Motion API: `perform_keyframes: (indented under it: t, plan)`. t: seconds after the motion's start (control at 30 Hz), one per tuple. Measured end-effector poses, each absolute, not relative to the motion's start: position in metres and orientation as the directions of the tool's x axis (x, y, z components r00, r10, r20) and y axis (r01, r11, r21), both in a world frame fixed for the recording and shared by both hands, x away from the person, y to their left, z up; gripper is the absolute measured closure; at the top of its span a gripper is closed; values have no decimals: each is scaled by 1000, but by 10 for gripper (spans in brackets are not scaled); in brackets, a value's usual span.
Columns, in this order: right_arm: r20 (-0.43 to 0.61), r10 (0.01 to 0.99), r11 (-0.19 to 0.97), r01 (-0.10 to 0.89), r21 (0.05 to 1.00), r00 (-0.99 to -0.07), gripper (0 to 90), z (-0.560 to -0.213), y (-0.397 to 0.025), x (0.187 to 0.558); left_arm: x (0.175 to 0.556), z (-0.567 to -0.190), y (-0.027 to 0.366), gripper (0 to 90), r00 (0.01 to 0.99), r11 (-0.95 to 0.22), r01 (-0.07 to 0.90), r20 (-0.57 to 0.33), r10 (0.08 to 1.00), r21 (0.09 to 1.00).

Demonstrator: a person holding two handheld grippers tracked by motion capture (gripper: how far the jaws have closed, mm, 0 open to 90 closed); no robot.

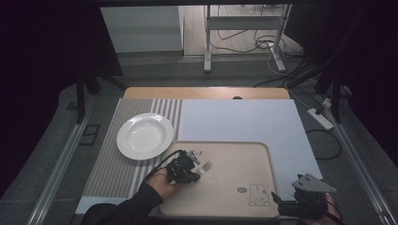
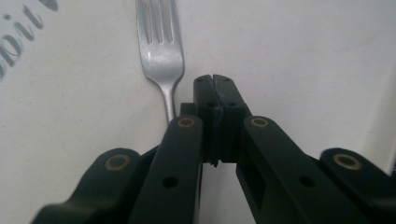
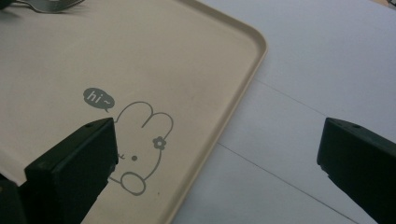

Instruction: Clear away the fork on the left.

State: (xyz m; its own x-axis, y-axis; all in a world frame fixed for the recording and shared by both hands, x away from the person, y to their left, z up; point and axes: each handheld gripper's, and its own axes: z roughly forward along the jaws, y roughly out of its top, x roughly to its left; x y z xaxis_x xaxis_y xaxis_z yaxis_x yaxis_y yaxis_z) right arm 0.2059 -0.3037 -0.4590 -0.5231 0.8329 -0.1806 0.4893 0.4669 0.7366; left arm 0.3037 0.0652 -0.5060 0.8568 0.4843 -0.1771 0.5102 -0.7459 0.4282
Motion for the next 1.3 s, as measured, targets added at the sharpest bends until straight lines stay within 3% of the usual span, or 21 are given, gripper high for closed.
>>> perform_keyframes:
  t: [1.3]
  plan:
    - [-180,831,469,490,735,-526,0,-459,-303,206,340,-510,137,875,714,-615,682,-181,676,396]
